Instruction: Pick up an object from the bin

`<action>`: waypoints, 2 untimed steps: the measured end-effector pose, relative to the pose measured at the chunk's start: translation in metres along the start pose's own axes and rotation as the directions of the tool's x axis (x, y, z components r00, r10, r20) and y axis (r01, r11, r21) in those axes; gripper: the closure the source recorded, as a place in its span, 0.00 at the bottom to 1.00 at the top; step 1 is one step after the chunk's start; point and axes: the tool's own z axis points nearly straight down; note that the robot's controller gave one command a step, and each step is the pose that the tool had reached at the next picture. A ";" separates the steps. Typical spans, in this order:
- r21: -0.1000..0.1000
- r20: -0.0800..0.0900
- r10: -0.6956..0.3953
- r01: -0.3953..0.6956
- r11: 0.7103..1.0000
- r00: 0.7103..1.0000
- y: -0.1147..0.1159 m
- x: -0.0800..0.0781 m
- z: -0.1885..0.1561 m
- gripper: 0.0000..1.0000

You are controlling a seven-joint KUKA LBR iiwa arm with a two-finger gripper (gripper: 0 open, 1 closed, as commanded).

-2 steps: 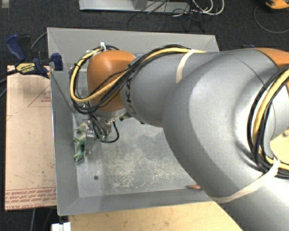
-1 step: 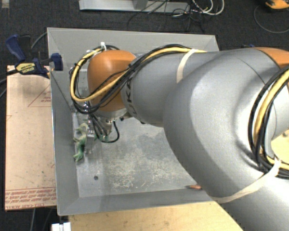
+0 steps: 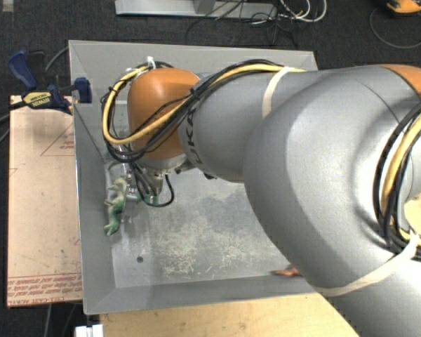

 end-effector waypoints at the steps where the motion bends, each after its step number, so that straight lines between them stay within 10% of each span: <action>1: -0.003 0.003 -0.001 0.001 1.000 1.000 0.002 0.000 -0.009 1.00; 2: 0.000 0.000 -0.002 0.002 1.000 1.000 0.001 0.000 -0.019 1.00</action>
Offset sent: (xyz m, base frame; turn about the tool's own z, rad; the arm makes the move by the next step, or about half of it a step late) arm 0.0000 -0.0001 0.0607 0.0000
